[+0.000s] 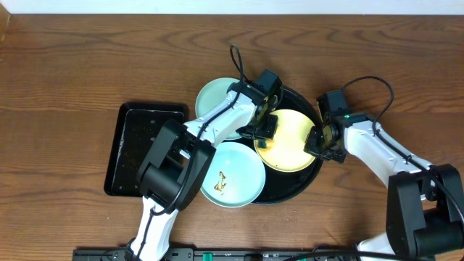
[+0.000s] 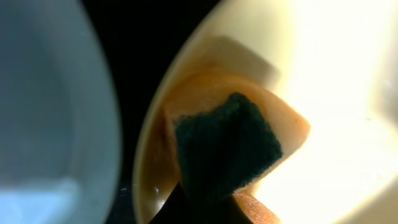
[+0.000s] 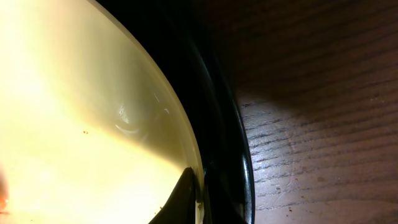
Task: Clean dirty plates on tray and stack at the side
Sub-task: 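Wipe the sponge across the yellow plate's left side while right holds rim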
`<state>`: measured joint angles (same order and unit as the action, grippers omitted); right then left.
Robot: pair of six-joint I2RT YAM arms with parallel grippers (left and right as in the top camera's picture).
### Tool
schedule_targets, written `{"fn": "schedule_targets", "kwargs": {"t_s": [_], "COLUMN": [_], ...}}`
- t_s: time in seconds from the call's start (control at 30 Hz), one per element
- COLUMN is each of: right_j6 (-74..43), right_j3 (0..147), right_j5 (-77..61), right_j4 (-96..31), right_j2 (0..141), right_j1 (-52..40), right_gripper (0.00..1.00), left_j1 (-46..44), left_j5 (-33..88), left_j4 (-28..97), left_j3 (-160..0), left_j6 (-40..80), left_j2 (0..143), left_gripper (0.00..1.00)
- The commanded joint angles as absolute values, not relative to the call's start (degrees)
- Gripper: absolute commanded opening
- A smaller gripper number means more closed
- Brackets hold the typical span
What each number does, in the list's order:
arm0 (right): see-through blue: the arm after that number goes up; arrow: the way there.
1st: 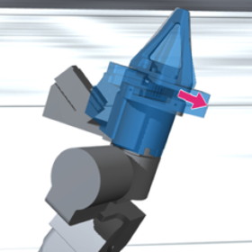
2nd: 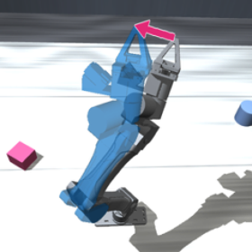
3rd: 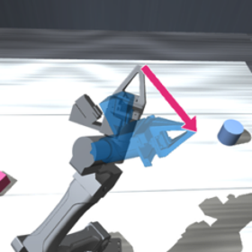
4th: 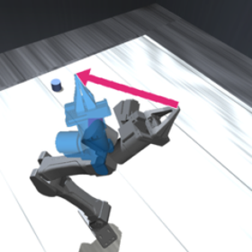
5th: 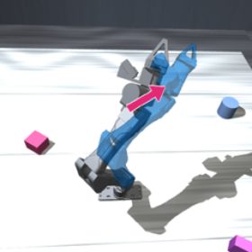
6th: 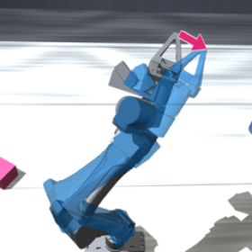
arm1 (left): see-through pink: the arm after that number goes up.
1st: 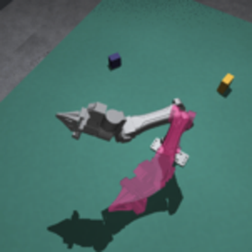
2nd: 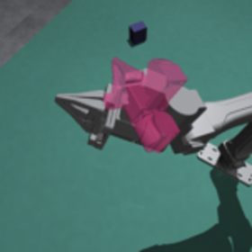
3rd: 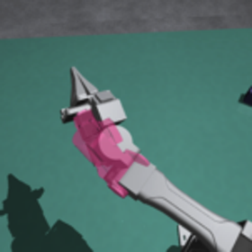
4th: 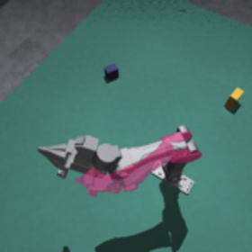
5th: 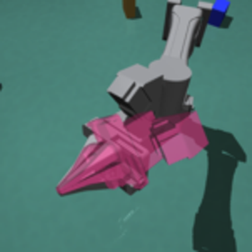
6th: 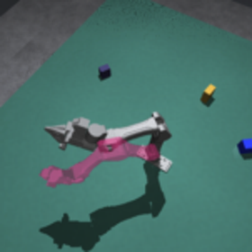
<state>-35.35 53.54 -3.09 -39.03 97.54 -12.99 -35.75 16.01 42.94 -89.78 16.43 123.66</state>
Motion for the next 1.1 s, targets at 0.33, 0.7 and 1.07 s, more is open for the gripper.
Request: {"fn": "schedule_targets", "kwargs": {"t_s": [0.33, 0.7, 1.07], "right_j6": [-35.1, -35.1, -35.1], "right_j3": [52.2, 52.3, 52.3], "right_j5": [-0.9, -0.9, -0.9], "right_j4": [-39.7, -39.7, -40.0], "right_j2": [97.9, 97.9, 97.9], "right_j1": [-13.2, -13.2, -13.2], "right_gripper": [0.01, 0.01, 0.01], "left_j1": [-38.7, -39.7, -36.2], "left_j5": [30.2, 32.6, 10.5], "left_j4": [37.3, 35.3, 41.3], "left_j3": [-89.5, -89.5, -89.5], "left_j6": [11.6, 11.7, 12.6], "left_j2": [125.8, 125.8, 125.8], "left_gripper": [0.07, 0.08, 0.07]}}
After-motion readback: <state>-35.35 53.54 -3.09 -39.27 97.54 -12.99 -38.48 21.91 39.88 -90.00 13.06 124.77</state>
